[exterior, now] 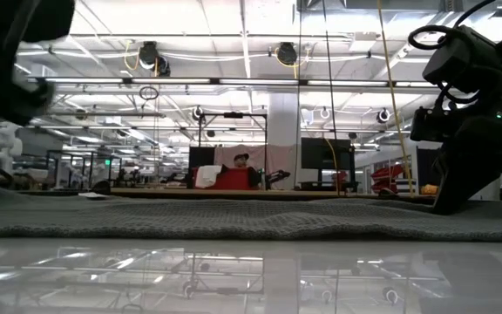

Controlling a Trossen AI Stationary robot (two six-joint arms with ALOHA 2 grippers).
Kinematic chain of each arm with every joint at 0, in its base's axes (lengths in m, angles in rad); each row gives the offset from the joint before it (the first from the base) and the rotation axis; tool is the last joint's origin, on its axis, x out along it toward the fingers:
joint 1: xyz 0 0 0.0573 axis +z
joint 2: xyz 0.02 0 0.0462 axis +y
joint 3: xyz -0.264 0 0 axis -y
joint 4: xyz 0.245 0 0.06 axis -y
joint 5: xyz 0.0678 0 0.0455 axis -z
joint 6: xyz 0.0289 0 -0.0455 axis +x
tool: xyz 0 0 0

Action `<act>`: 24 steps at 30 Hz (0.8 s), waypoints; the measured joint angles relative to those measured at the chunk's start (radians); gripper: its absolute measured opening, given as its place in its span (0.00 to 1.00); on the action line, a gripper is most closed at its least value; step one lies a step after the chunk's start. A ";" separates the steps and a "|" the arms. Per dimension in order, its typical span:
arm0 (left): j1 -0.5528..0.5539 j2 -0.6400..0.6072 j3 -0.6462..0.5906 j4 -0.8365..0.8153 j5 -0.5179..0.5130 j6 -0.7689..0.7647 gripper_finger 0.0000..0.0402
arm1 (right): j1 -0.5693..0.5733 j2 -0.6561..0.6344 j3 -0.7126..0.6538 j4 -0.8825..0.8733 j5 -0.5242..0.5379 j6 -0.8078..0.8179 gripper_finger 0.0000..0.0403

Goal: Roll towel
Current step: Fold the dark gray towel

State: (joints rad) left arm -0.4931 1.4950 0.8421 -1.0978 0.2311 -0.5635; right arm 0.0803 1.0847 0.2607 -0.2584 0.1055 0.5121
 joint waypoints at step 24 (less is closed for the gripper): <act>-0.096 0.117 0.053 0.353 -0.047 -0.148 0.51 | -0.006 0.000 0.000 -0.005 0.000 0.006 0.02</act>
State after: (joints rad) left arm -0.5890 1.6115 0.8955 -0.7449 0.1837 -0.7115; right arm 0.0742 1.0847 0.2607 -0.2635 0.1058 0.5178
